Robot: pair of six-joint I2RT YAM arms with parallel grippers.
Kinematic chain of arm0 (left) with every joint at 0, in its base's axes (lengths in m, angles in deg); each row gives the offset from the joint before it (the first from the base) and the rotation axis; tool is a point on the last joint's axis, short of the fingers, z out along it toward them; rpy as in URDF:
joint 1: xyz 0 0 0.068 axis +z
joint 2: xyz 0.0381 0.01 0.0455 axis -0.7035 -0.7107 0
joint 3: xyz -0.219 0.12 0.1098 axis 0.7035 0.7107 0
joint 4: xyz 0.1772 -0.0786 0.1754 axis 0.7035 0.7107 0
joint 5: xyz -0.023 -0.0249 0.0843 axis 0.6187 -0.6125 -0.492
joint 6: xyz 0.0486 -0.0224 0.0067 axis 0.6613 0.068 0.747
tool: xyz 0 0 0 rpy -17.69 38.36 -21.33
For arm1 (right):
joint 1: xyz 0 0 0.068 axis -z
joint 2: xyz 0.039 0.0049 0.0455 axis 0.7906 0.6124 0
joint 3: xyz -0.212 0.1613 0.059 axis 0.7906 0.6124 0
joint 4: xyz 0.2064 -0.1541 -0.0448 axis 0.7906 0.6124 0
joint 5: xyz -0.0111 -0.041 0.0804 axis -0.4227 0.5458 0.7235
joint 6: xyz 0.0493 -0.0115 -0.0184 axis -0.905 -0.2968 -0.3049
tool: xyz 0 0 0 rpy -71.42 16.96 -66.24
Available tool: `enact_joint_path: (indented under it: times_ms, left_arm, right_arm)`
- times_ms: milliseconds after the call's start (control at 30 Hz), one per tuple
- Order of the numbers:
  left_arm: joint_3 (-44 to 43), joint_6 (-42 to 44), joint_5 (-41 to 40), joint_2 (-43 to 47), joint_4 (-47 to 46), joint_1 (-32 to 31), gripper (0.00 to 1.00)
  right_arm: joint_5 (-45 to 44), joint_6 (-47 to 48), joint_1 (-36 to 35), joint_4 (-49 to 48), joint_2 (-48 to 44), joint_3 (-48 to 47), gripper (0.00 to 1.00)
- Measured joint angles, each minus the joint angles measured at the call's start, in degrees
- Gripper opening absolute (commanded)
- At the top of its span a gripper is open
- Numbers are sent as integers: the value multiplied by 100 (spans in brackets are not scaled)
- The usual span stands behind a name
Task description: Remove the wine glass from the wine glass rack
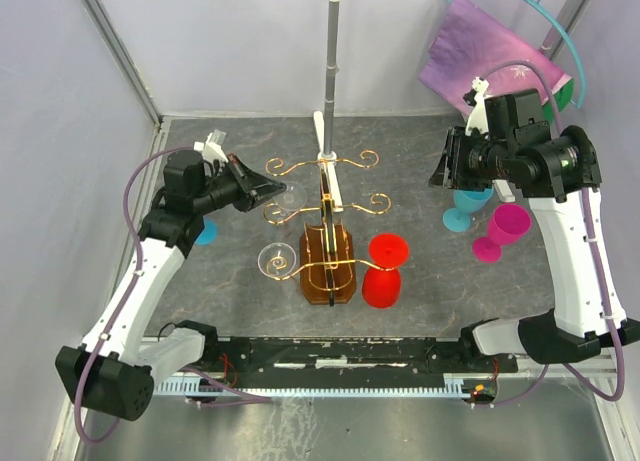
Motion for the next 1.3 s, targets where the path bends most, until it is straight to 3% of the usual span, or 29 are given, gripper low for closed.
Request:
enact_joint_path:
  times_ms: [467,900,1133,1300]
  left_arm:
    - [-1202,-81,55,-970,-573,140,3]
    - [-1263,-737,684,-737,-1464,129,3]
    - [-1276,-756,990,-264,-1886,129,3]
    - [-1276,-758,1344,-131,-2684,129,3]
  right_arm:
    - [256,-90,0,-72,11,-9,51]
    - [682,-166,0,24,22,-96,55]
    - [1521,-833,-2,-74,138,-170,59]
    - [2557,-1961,-129,-472,240,-133,68]
